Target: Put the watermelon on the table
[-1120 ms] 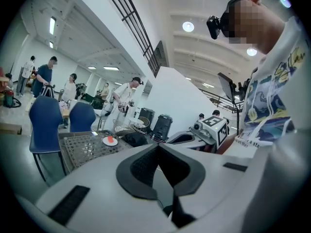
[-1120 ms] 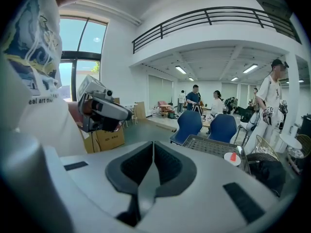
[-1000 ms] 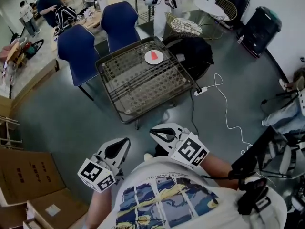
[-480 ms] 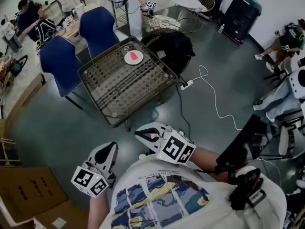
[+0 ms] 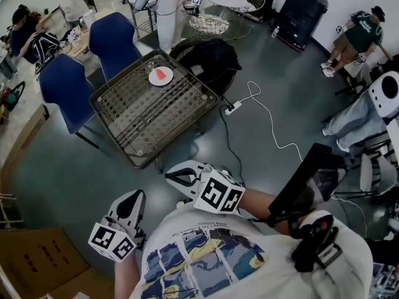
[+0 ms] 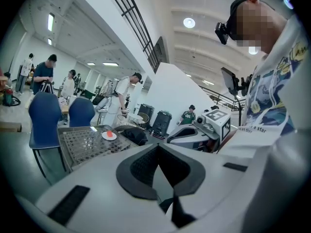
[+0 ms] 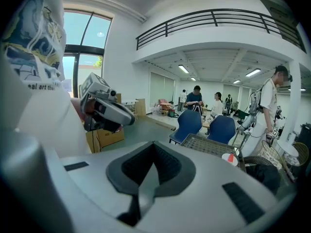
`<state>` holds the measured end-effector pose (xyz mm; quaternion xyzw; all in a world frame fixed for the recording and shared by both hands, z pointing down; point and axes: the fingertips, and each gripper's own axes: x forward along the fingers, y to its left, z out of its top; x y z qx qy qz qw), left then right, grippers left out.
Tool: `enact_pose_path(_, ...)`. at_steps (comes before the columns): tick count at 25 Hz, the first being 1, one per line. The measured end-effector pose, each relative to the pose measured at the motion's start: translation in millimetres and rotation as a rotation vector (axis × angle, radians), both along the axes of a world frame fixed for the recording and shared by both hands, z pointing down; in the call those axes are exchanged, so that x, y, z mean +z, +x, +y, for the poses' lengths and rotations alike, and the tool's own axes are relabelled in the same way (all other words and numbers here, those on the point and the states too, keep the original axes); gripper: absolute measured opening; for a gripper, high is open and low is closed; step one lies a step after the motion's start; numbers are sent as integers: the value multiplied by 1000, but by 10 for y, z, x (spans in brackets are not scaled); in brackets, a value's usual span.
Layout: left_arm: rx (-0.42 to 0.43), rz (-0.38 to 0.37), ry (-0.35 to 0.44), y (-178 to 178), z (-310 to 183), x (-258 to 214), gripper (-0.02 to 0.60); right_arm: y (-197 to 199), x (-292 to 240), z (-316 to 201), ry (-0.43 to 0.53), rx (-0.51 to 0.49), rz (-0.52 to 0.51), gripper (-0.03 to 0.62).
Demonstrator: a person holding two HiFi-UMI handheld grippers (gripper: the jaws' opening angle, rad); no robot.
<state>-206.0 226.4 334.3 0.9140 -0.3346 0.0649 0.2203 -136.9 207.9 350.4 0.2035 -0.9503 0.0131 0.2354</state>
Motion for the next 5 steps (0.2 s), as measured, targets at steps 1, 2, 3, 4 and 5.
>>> enact_pose_path(1,-1,-1,-1,-11,5,1,9,-7,-4,3,0,-1,1,9)
enact_pose_path(2,-2,-2,-2,-23,11,2,9,-13,-9,5,0,-2,2,9)
enact_pose_path(3,-4,-3,-3,-34,17,4,9,-20,-15,6,0,-3,3,9)
enact_pose_path(4,-5,-4,-5,-45,23,6,9,-26,-20,6,0,-4,4,9)
enact_pose_path(5,-7,-5,-6,-55,30,8,9,-32,-25,6,1,-6,5,9)
